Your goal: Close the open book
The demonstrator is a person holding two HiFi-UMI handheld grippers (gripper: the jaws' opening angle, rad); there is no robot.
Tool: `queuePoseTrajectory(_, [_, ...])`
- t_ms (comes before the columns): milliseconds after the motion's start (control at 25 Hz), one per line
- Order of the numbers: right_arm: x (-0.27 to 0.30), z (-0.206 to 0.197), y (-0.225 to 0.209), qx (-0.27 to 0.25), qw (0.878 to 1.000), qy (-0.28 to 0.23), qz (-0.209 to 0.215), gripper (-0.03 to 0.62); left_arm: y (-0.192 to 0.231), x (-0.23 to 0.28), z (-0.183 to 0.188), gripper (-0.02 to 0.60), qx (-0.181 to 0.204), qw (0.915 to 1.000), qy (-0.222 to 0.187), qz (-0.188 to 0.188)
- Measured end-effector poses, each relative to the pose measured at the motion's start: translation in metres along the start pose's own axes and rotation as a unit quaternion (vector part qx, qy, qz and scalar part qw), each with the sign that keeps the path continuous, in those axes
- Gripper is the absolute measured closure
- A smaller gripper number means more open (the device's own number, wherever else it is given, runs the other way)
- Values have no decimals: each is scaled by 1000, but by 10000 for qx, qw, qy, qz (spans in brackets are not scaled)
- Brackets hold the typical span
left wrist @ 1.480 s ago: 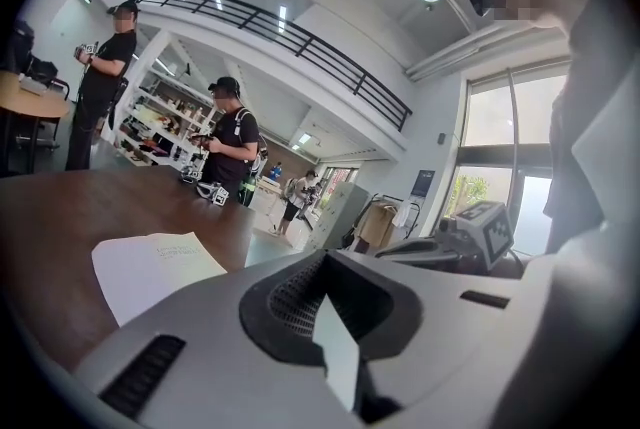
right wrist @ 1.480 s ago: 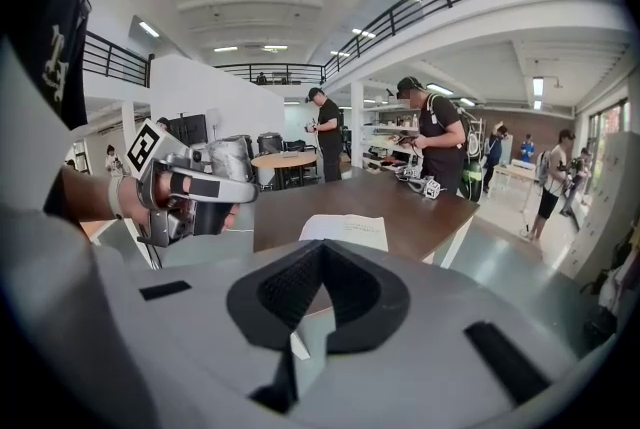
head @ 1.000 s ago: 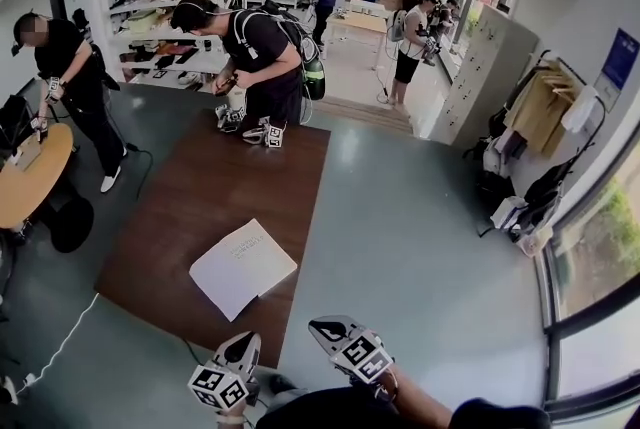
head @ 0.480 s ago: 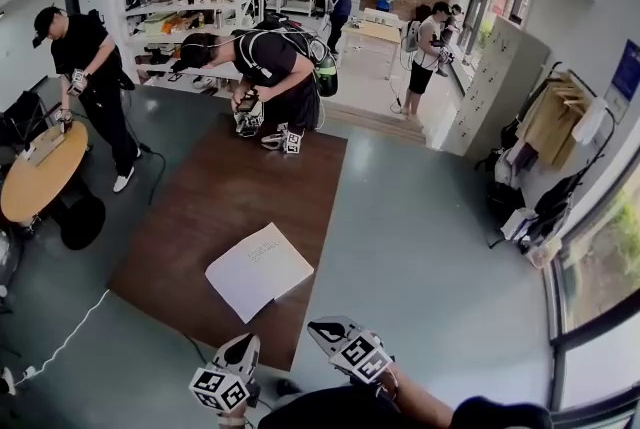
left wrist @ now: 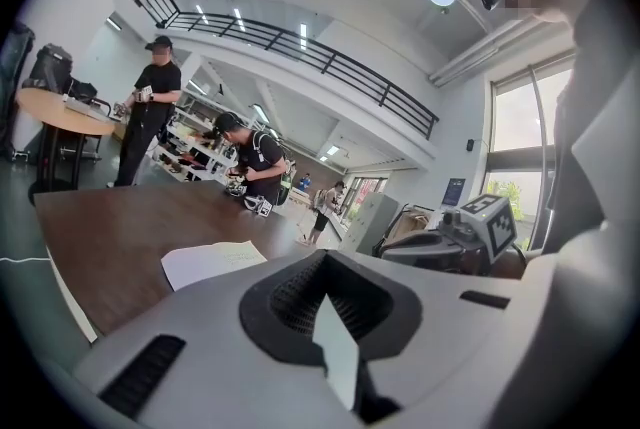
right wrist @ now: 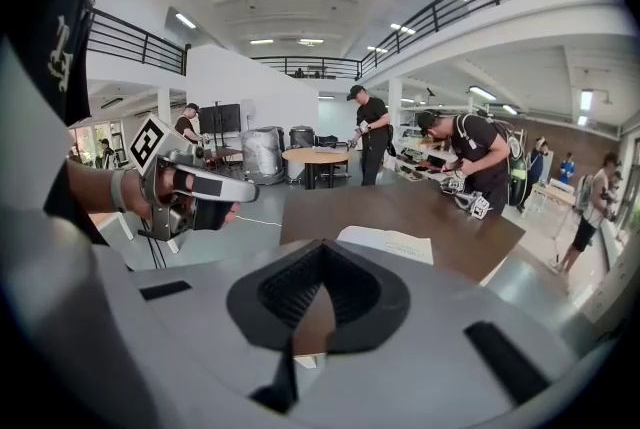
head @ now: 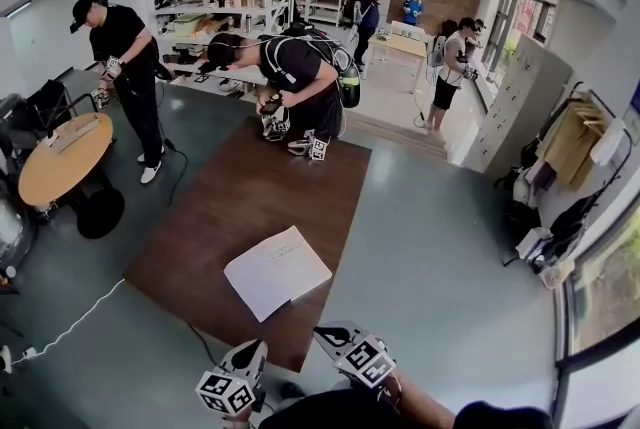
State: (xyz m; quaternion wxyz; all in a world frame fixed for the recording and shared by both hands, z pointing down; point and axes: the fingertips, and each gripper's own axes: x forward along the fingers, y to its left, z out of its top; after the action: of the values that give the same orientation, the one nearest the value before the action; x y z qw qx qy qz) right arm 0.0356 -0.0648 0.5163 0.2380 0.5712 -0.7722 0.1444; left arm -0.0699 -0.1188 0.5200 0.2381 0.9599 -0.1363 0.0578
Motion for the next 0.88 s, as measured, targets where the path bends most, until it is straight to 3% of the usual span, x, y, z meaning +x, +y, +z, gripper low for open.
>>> queuePoseTrajectory(880, [13,11,32,-343,9987,11,371,606,10,-40,-7,578,-16,9986,-95,521])
